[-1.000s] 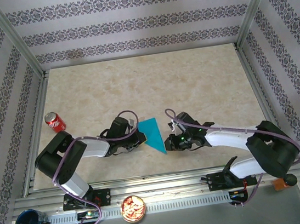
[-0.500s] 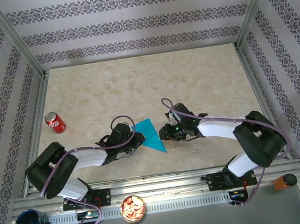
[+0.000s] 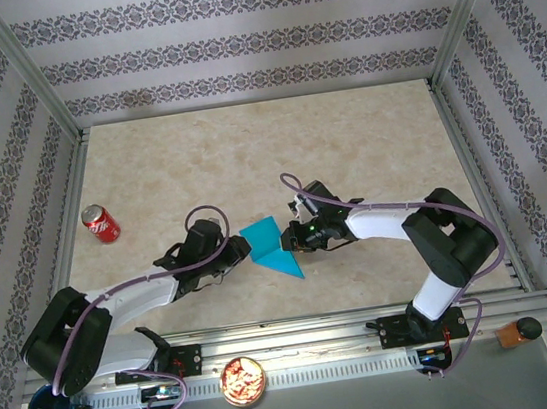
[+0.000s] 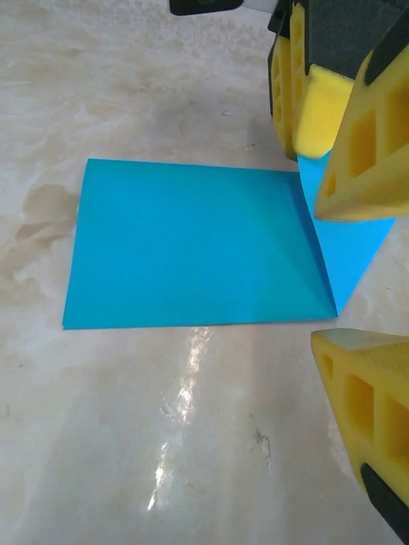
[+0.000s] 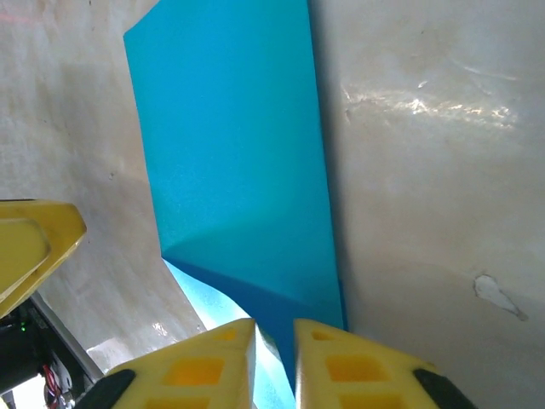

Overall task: Fold a paper plane with a square sheet of paper (pick it up from the middle)
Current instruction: Fourth fold the wing at the center of the table.

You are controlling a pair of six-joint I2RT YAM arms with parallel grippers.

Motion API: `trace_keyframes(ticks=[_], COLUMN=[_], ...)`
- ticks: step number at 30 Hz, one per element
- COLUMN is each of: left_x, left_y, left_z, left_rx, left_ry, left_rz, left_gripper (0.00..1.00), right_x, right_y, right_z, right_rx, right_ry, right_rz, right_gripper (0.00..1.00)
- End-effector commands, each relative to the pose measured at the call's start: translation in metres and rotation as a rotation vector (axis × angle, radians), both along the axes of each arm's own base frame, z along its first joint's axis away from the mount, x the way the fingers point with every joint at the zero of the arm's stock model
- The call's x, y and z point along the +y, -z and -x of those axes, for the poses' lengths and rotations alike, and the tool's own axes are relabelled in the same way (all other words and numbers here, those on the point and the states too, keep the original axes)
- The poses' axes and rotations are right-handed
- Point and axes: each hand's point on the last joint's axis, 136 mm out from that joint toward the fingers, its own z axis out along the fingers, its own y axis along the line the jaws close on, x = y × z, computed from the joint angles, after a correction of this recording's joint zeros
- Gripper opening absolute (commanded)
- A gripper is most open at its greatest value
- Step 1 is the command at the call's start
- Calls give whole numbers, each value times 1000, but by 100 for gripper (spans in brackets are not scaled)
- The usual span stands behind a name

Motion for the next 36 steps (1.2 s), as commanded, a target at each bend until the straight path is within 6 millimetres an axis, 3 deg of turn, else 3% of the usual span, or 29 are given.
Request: trace_keyframes(ticks=[1, 8, 13, 22, 36], left_x=[-2, -8, -10, -16, -27], left_y=[3, 7, 3, -6, -7], left_z=[3, -2, -9, -18, -34], left_rx=[24, 66, 56, 30, 28], left_ry=[59, 115, 127, 130, 140], left_rz=[10, 32, 67, 111, 169], left_gripper=[38, 39, 49, 52, 52], right_x=[4, 4, 4, 1, -2], right_y=[-8, -20, -30, -45, -42], right_z=[-5, -3, -3, -6, -6], right_rx=[-31, -53, -67, -117, -97], right_ry=[-23, -37, -35, -22, 4], right_rz=[-28, -77, -141, -213, -277], right_gripper=[15, 9, 8, 5, 4])
